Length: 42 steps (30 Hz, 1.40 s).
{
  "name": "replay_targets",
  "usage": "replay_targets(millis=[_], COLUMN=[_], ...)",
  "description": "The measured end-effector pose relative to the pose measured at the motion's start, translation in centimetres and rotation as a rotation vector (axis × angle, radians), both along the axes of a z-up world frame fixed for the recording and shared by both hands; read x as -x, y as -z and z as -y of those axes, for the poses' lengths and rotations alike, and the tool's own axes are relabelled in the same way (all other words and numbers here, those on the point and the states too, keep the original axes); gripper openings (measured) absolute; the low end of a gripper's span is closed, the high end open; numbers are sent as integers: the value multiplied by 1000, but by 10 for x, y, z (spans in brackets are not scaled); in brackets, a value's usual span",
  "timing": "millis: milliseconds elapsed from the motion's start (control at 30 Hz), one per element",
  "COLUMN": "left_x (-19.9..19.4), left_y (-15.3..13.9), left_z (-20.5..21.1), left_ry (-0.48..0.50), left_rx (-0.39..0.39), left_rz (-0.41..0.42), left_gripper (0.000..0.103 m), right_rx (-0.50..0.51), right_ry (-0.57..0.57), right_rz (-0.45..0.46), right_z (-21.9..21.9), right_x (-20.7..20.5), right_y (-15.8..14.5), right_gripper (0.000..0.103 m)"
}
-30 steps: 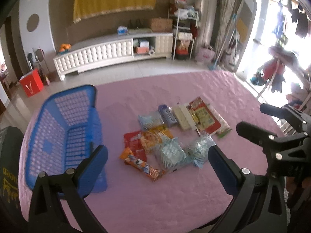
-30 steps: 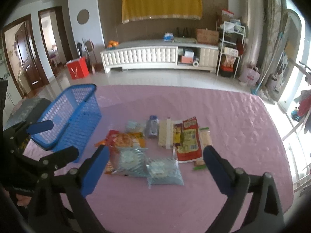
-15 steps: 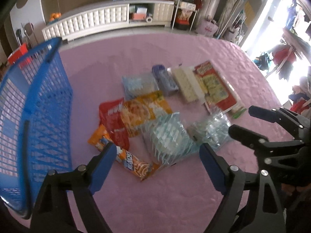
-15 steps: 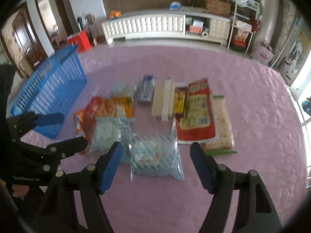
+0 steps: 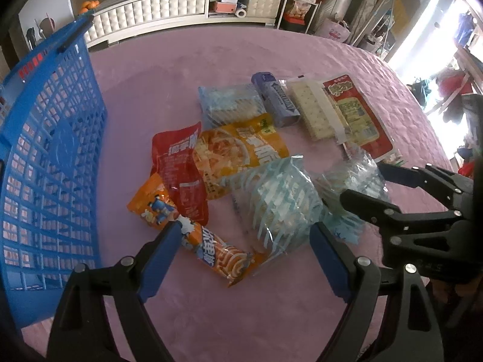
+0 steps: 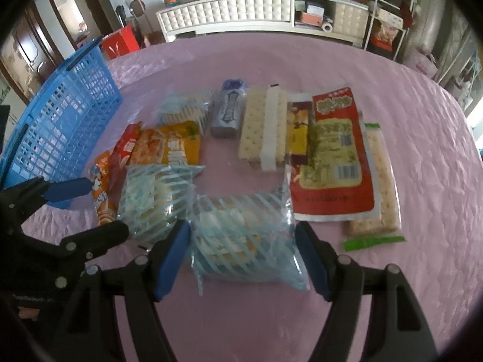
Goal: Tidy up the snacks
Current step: 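Lower the right gripper onto the clear striped biscuit bag and close, then lift the striped biscuit bag with the right gripper and release into the blue basket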
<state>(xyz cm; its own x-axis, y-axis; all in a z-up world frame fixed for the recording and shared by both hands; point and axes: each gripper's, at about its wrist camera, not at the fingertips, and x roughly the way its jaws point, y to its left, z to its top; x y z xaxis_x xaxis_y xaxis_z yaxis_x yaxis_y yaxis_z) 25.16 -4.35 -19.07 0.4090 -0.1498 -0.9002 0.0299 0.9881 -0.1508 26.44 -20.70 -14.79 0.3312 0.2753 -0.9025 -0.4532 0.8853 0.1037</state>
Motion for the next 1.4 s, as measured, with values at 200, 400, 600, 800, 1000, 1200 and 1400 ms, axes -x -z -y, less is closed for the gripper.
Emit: replay_targets(millis=[200,400,600,800,1000,1200,1400], left_x=[1,-2,-8,-20,-34,-45,-48], left_y=[-2,0,-3,-1,8,18,27], left_z=[4,9,19,27,40,46,53], left_ry=[2,-9,-23,-32,-19,-17,10], left_rx=[11,11,-21,-17,-43,-56,-55], left_rz=[-8,-30,-42,-67,-92,-115,-106], left_gripper=[85,85,85,85,82,77,75], right_rx=[38,46,-34,-84,-77,-81,-91], right_ry=[-39,-63,24,96,109,126,144], right_rz=[-14,6,56,67,64,46,-5], right_z=[-9,-11,15,43,44,47,47], right_x=[-8,-9,-1,5,9,11,9], right_y=[7,16,2,-8,-4,1,7], right_gripper=[78,73,62,62,62,62,62])
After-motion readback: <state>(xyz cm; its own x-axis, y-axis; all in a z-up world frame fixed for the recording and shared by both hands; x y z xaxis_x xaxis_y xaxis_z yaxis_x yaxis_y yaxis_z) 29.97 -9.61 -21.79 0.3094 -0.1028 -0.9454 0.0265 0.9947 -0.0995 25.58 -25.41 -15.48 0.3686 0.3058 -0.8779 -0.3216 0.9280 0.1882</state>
